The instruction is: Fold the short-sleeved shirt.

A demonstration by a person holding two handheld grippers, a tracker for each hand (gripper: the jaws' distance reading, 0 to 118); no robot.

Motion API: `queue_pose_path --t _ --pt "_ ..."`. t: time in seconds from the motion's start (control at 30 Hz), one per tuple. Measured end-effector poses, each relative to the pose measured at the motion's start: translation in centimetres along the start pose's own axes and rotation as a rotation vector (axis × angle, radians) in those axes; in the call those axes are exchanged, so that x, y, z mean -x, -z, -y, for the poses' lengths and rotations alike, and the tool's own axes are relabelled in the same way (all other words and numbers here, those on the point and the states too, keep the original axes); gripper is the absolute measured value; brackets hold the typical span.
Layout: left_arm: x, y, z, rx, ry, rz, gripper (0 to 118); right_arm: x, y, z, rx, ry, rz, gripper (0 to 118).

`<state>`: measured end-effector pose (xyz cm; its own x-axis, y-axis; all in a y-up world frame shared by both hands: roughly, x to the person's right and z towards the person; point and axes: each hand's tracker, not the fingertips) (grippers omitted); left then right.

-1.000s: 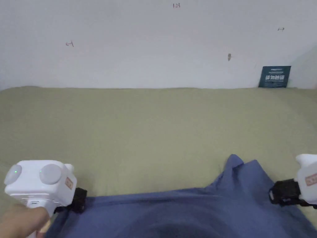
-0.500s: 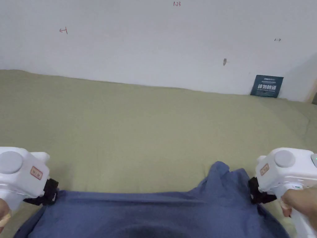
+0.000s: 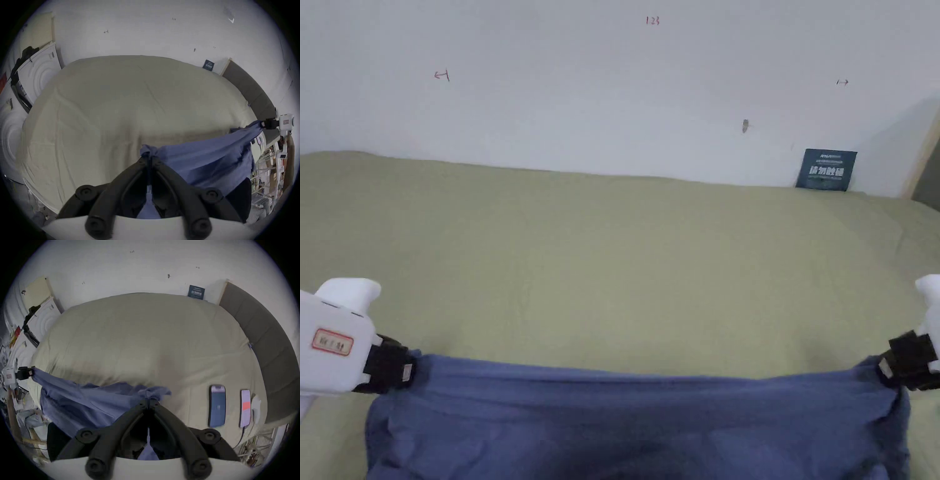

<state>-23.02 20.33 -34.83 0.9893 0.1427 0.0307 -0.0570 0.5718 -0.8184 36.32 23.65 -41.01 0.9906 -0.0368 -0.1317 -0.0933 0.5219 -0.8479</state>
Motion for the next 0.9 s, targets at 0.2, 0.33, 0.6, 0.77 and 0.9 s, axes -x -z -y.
queue_pose_path --t 0.2,0.33,0.6,0.77,0.9 --pt "0.4 -1.4 8.1 0.051 -0.025 0.025 4 0.4 -0.3 10.0 0.086 0.026 -0.014 0" --pt "0.9 -0.8 13.5 0.115 -0.065 0.036 4 -0.3 0.4 15.6 0.139 0.071 -0.035 0" --pt "2.6 2.3 16.8 0.147 -0.19 0.065 4 -1.6 4.5 19.2 0.196 0.15 0.017 0" --pt "2.1 0.6 15.7 0.165 -0.173 0.059 44 -1.1 4.0 17.8 0.226 0.118 0.011 5" --pt "0.1 -2.8 13.7 0.105 -0.111 0.004 101 0.2 0.1 16.1 0.15 0.08 0.037 70"
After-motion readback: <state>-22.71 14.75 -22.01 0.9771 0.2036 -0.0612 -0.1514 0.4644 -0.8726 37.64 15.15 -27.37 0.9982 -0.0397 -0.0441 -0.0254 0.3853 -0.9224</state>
